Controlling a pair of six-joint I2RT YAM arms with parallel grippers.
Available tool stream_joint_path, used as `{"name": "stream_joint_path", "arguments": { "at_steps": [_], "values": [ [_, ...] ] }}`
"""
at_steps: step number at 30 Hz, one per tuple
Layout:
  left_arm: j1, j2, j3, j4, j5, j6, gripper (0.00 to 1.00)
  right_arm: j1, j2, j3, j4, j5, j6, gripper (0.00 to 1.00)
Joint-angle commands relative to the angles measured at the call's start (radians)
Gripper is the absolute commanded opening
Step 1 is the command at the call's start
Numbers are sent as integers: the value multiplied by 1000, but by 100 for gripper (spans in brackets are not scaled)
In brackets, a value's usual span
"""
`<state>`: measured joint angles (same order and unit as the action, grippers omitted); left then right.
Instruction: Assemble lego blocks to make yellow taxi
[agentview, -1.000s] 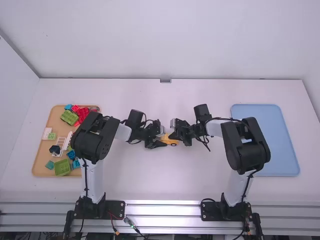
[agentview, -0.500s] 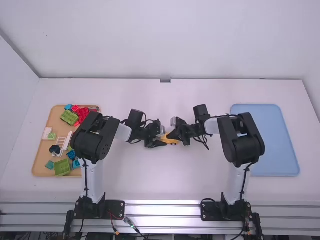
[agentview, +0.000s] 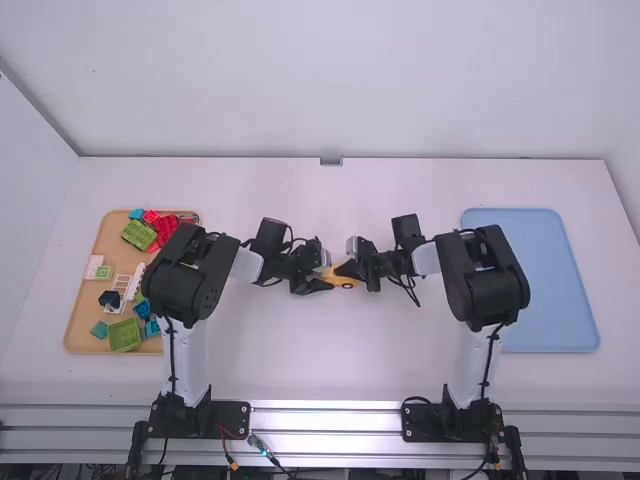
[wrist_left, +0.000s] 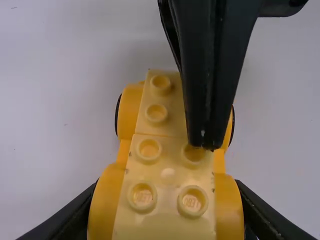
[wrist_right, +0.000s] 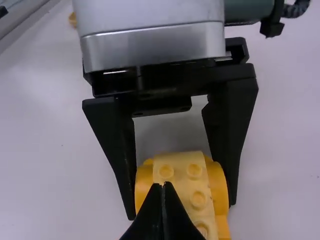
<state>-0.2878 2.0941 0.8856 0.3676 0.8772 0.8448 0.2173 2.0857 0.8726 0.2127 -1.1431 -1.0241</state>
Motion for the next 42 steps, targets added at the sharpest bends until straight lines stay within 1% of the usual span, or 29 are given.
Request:
{"name": "stream_joint_path", "arguments": {
  "at_steps": [1, 6, 10, 12, 15, 19, 28, 31, 32, 35, 36, 38, 40, 42],
  "values": [
    [1, 21, -15, -26, -26, -44, 25, -27, 80, -81, 13, 225, 40, 0],
    [-7, 21, -15, -27, -31, -45, 24, -48, 77, -88, 92, 155, 89, 0],
    [-7, 21, -15, -27, -30, -44, 24, -44, 63, -45, 86, 137, 90, 0],
    [-7, 21, -15, -29, -30, -44, 22, -32, 40, -14, 66, 138, 80, 0],
    [-7, 21, -16, -32, -29, -44, 21, -36, 8, 5, 50, 118, 77, 0],
    [-7, 21, -16, -35, -31, -44, 21, -50, -43, 19, 46, 71, 58, 0],
    [-7, 21, -16, -34, -33, -44, 21, -75, -163, 19, 15, 42, 61, 0],
    [-7, 21, -15, -34, -33, -44, 22, -87, -229, 19, -23, 55, 73, 0],
    [-7, 21, -15, -36, -33, -45, 24, -96, -273, 18, -46, 93, 113, 0],
    [-7, 21, -15, -39, -34, -45, 26, -109, -341, 18, -89, 182, 180, 0],
    [-7, 21, -15, -41, -34, -44, 27, -118, -393, 18, -131, 259, 219, 3],
    [-7, 21, -15, -41, -34, -45, 29, -126, -438, 19, -179, 326, 244, 13],
    [-7, 21, -16, -41, -34, -44, 32, -130, -487, 18, -240, 399, 258, 17],
    [-7, 21, -15, -40, -34, -44, 35, -130, -532, 18, -299, 477, 266, 38]
  ]
}}
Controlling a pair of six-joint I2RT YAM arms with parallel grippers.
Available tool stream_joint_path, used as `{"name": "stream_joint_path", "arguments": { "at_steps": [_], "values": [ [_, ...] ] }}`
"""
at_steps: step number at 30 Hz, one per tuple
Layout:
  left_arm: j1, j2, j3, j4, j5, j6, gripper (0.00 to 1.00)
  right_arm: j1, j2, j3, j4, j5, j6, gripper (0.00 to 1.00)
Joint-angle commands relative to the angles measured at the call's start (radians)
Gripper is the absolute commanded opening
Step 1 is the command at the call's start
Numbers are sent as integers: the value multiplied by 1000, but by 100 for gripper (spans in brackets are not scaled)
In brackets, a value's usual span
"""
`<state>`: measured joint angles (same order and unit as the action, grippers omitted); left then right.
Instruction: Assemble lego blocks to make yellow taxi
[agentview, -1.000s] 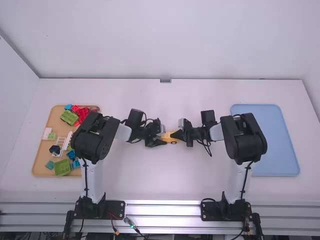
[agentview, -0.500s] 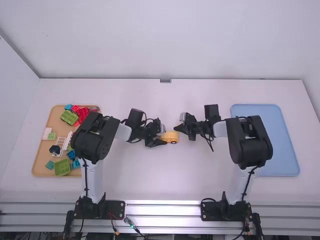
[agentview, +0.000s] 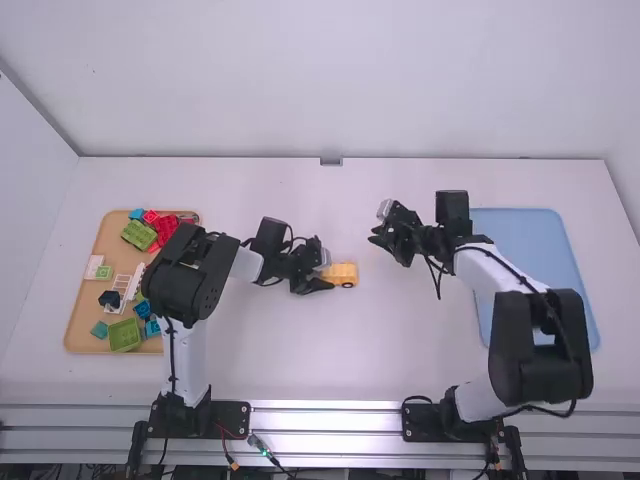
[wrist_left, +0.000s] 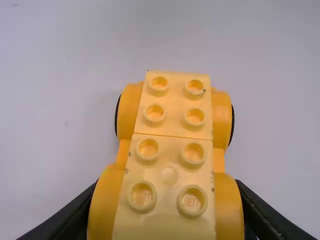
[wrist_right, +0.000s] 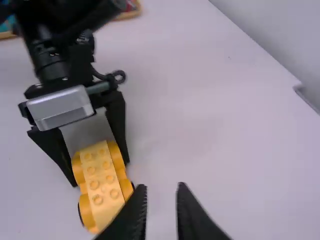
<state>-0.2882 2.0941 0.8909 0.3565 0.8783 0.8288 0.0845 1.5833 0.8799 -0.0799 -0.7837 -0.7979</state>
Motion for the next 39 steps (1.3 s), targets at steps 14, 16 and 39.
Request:
{"name": "stream_joint_path", "arguments": {
  "at_steps": [14, 16, 39],
  "values": [
    [-1, -34, -21, -84, -105, -10, 99, 88, -164, 11, -222, 351, 39, 99],
    [-1, -67, -21, -119, -138, -10, 99, 94, -164, 11, -218, 364, 44, 99],
    [356, -856, -15, -849, -1256, -883, 99, 112, -164, 11, -108, 415, 70, 99]
  ]
}}
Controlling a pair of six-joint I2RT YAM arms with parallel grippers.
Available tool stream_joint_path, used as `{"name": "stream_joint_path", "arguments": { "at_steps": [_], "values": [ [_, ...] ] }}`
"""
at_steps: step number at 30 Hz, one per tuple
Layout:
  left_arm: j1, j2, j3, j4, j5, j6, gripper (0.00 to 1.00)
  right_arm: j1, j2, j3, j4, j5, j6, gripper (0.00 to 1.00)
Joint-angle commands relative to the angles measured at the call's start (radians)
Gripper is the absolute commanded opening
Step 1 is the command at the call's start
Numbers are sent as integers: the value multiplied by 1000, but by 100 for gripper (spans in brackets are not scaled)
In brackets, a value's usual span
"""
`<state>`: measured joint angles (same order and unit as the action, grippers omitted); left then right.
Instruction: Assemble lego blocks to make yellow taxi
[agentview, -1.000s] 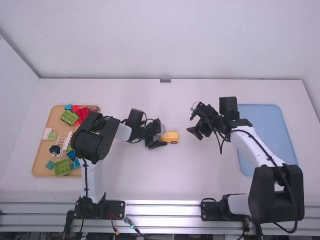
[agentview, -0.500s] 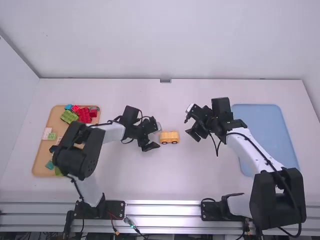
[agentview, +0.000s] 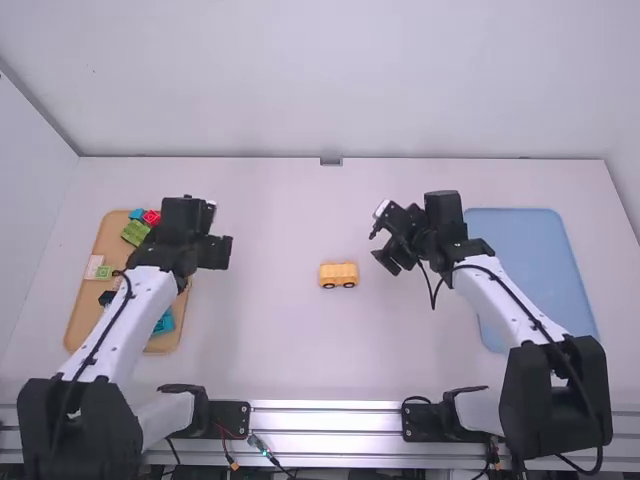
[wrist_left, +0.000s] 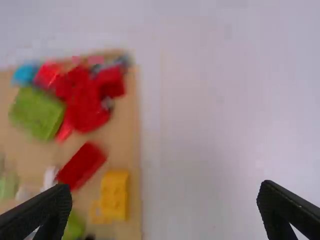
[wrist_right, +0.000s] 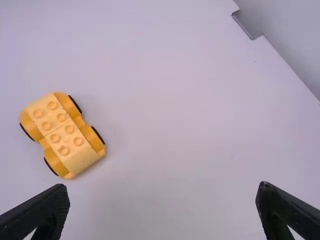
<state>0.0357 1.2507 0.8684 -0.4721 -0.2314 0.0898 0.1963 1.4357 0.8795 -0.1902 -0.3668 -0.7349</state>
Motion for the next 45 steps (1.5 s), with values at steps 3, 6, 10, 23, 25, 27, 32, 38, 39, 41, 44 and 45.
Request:
{"name": "stream_joint_path", "arguments": {
  "at_steps": [3, 6, 10, 23, 25, 27, 32, 38, 39, 41, 44, 45],
  "values": [
    [119, 2, 27, -63, -5, -69, 99, 2, -16, 11, 23, 2, 45, 99],
    [238, 68, 80, -119, 60, -45, 100, 0, -16, 11, 37, 2, 89, 99],
    [357, 195, 164, -183, 132, 48, 86, 2, -16, 11, 33, 1, 89, 99],
    [397, 600, 318, -249, 243, 267, 46, 27, -16, 11, 51, 2, 105, 99],
    [396, 600, 309, -239, 243, 266, 47, 27, -16, 12, 59, 2, 115, 99],
    [400, 600, 298, -219, 244, 266, 54, 27, -16, 13, 59, 2, 107, 99],
    [401, 600, 271, -194, 251, 267, 57, 27, -16, 12, 63, 2, 110, 99],
    [401, 600, 237, -159, 250, 268, 50, 27, -16, 12, 64, 2, 111, 99],
    [401, 600, 234, -160, 251, 277, 49, 27, -16, 12, 64, 2, 110, 99],
    [401, 600, 231, -161, 270, 296, 49, 27, -16, 12, 64, 2, 110, 99],
    [402, 600, 230, -162, 299, 306, 48, 27, -16, 12, 63, 2, 111, 99],
    [402, 600, 228, -162, 298, 299, 48, 27, -16, 12, 63, 2, 111, 99]
  ]
}}
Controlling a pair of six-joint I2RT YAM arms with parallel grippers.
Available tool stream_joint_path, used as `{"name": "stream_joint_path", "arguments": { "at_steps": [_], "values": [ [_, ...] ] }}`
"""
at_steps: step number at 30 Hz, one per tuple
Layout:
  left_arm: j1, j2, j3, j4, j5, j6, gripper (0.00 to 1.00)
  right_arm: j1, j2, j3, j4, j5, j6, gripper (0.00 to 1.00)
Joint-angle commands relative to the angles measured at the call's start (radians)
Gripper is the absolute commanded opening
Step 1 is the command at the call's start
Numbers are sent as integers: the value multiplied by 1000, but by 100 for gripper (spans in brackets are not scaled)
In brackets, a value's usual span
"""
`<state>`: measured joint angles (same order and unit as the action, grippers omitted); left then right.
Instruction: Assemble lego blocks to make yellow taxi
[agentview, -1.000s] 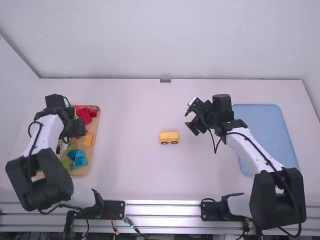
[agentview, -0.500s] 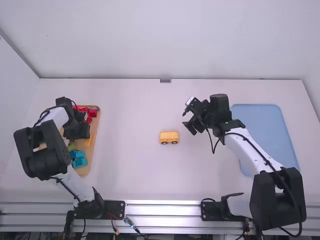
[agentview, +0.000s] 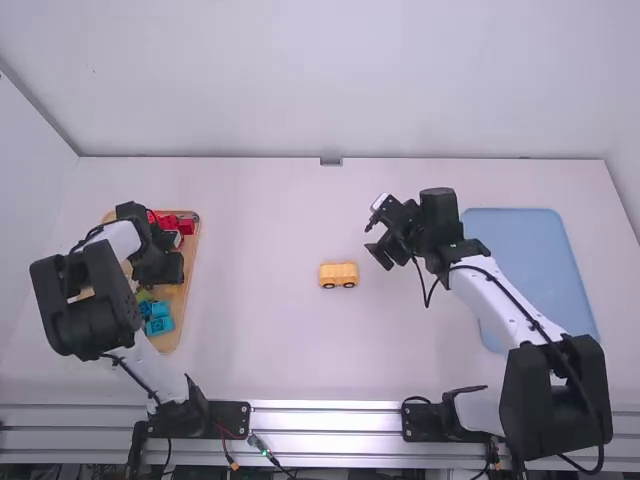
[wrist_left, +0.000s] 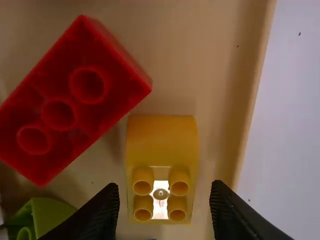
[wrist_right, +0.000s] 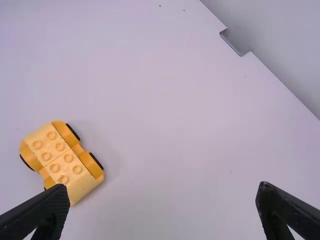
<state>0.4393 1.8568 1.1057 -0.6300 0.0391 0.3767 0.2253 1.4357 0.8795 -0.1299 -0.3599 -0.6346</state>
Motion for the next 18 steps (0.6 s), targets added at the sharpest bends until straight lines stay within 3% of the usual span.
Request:
{"name": "stream_joint_path", "arguments": {
  "at_steps": [1, 8, 18],
  "values": [
    [-1, -6, -12, 0, 23, 9, 48, -2, -16, 12, 2, -6, 10, 99],
    [-3, -6, -50, 32, 9, -14, 47, -2, -16, 12, -1, -5, 10, 99],
    [-2, -6, -64, 66, -6, -28, 30, -2, -16, 12, -5, -5, 10, 99]
  ]
}}
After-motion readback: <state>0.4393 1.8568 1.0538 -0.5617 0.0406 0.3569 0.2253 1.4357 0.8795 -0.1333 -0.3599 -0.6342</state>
